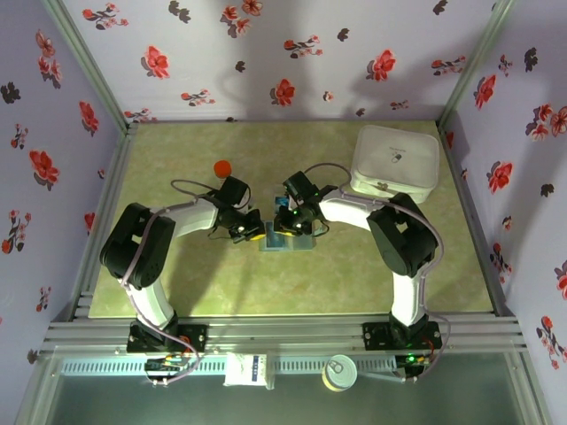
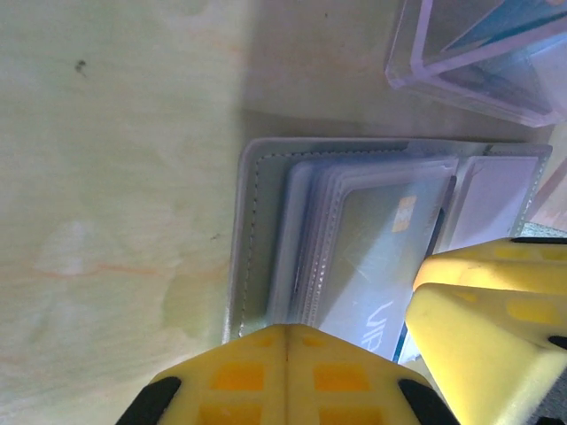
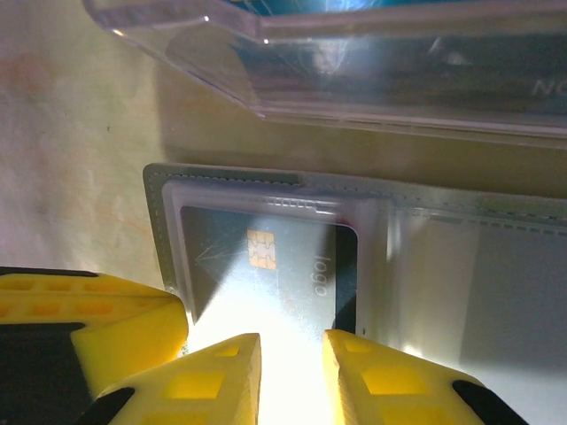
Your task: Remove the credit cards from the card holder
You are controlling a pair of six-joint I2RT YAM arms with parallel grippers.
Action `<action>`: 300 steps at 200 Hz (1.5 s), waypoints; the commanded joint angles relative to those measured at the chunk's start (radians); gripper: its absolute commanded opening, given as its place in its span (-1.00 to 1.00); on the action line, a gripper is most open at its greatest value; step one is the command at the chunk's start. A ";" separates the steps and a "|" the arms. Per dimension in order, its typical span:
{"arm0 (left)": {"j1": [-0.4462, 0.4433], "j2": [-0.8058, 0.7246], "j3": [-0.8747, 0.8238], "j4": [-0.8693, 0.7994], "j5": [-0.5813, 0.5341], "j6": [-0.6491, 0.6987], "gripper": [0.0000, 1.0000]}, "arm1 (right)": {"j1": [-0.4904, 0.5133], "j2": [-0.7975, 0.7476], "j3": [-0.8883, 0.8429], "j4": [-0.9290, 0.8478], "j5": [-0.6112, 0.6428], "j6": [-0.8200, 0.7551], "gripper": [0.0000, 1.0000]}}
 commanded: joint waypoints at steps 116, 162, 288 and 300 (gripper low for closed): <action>0.014 -0.002 0.033 -0.056 -0.017 0.036 -0.92 | 0.002 0.006 0.025 -0.073 0.044 -0.059 -0.47; 0.014 -0.007 0.061 -0.074 -0.011 0.040 -0.92 | -0.005 0.001 0.022 -0.082 0.056 -0.073 -0.47; 0.003 -0.032 0.098 -0.084 0.012 0.023 -0.92 | -0.021 -0.076 -0.003 -0.091 0.080 -0.085 -0.47; -0.004 -0.024 0.101 -0.084 0.014 0.023 -0.93 | -0.022 -0.075 -0.010 -0.079 0.063 -0.078 -0.47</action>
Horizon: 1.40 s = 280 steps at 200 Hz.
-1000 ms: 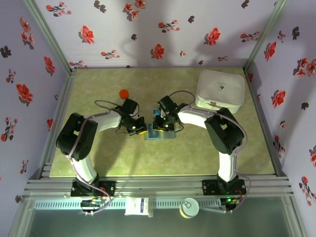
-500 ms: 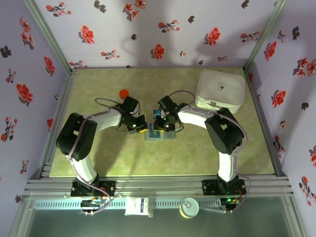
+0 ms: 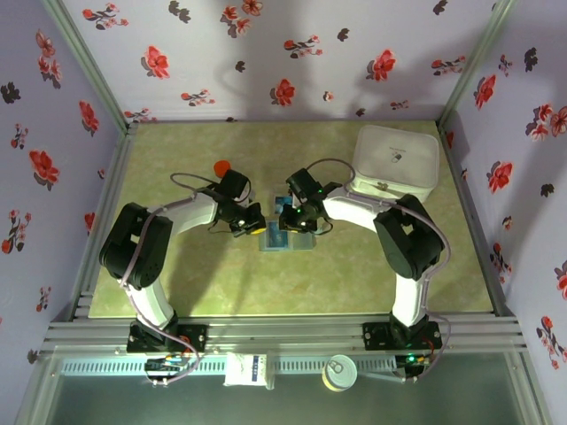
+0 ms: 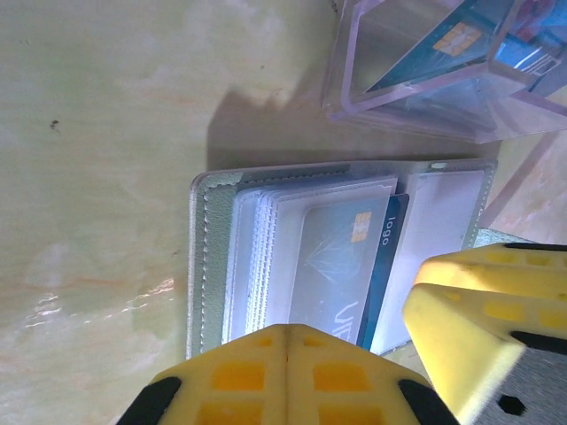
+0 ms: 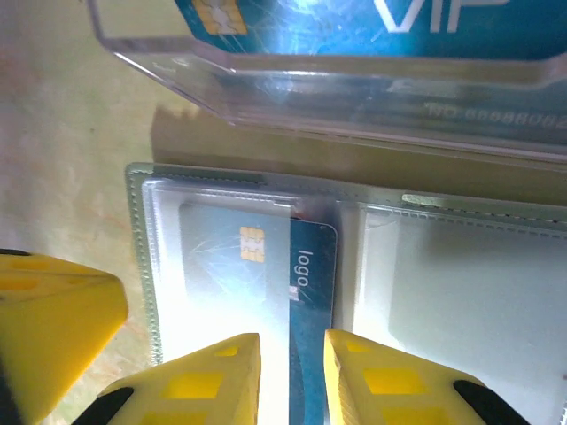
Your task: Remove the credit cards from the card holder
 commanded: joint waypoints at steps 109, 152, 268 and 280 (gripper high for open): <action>-0.047 0.074 0.033 -0.049 -0.027 0.037 -0.98 | -0.010 0.036 -0.062 0.123 -0.136 0.057 -0.47; -0.046 0.065 0.032 -0.077 -0.062 0.054 -1.00 | -0.010 0.060 -0.064 0.115 -0.124 0.053 -0.47; -0.045 0.060 0.027 -0.073 -0.061 0.051 -1.00 | -0.013 0.026 -0.036 0.036 -0.022 0.006 -0.48; -0.044 0.063 0.031 -0.075 -0.058 0.051 -1.00 | -0.014 0.018 -0.041 0.042 -0.021 0.006 -0.48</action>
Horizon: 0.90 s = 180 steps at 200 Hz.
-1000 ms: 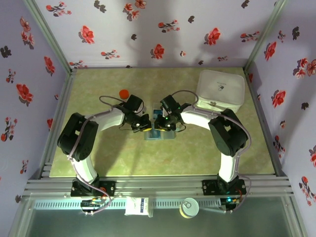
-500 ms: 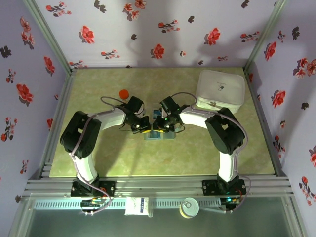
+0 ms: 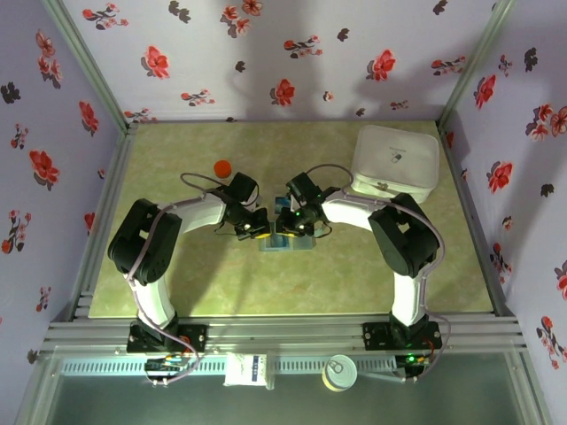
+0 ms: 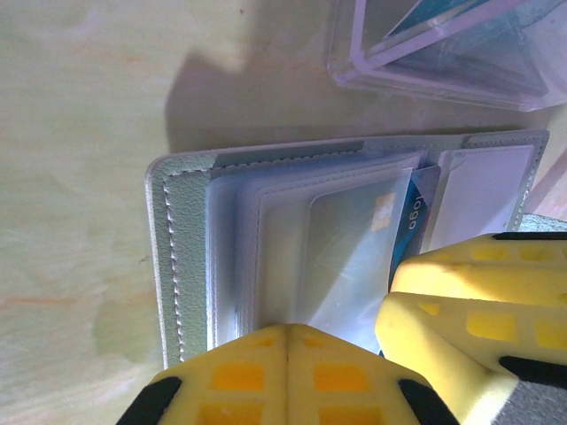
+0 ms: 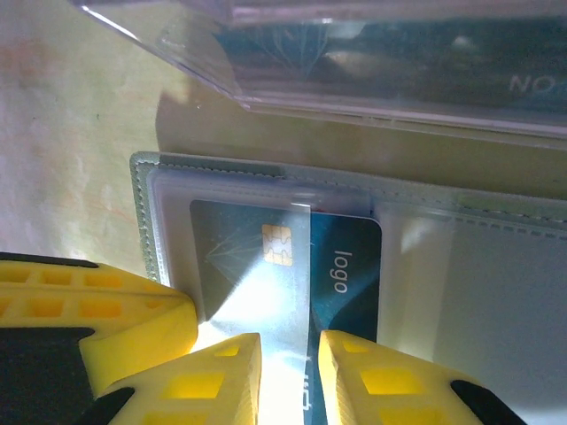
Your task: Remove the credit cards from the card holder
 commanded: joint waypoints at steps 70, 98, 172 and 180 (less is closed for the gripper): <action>-0.001 -0.023 0.047 -0.084 -0.026 0.019 -1.00 | -0.014 -0.091 -0.033 -0.016 0.025 -0.004 -0.47; -0.013 -0.023 0.068 -0.090 -0.017 0.014 -1.00 | -0.044 -0.120 -0.074 0.022 0.009 0.022 -0.47; -0.040 0.027 0.069 -0.105 -0.054 0.023 -1.00 | -0.080 -0.113 -0.142 0.118 -0.071 0.061 -0.48; -0.040 0.033 0.071 -0.112 -0.058 0.027 -1.00 | -0.079 -0.106 -0.142 0.125 -0.077 0.064 -0.47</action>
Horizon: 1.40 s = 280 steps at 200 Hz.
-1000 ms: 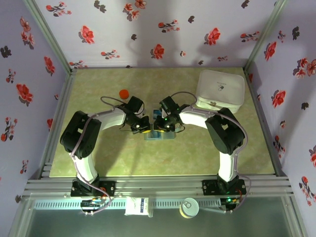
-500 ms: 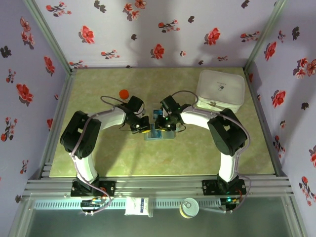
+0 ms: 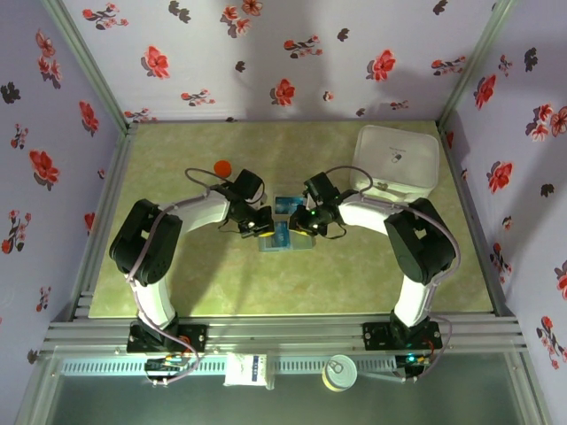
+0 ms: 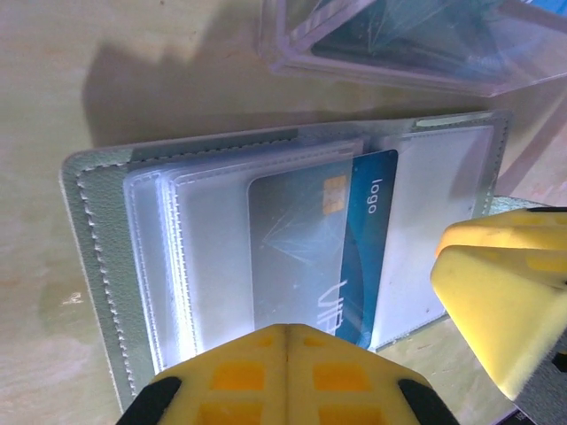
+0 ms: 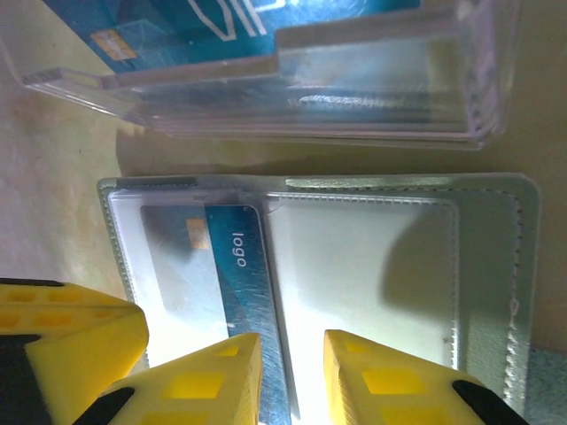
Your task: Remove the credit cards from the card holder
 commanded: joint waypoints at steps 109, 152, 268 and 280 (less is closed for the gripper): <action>-0.004 0.051 0.000 -0.056 -0.060 0.037 -1.00 | -0.003 0.078 -0.008 0.098 -0.094 0.037 -0.47; -0.004 0.052 0.014 -0.074 -0.061 0.042 -1.00 | -0.002 0.089 -0.029 0.170 -0.144 0.071 -0.51; -0.003 0.052 0.020 -0.081 -0.061 0.045 -1.00 | -0.004 0.054 -0.076 0.260 -0.160 0.119 -0.73; -0.003 0.048 0.019 -0.078 -0.062 0.043 -1.00 | -0.005 0.049 -0.080 0.259 -0.154 0.114 -0.79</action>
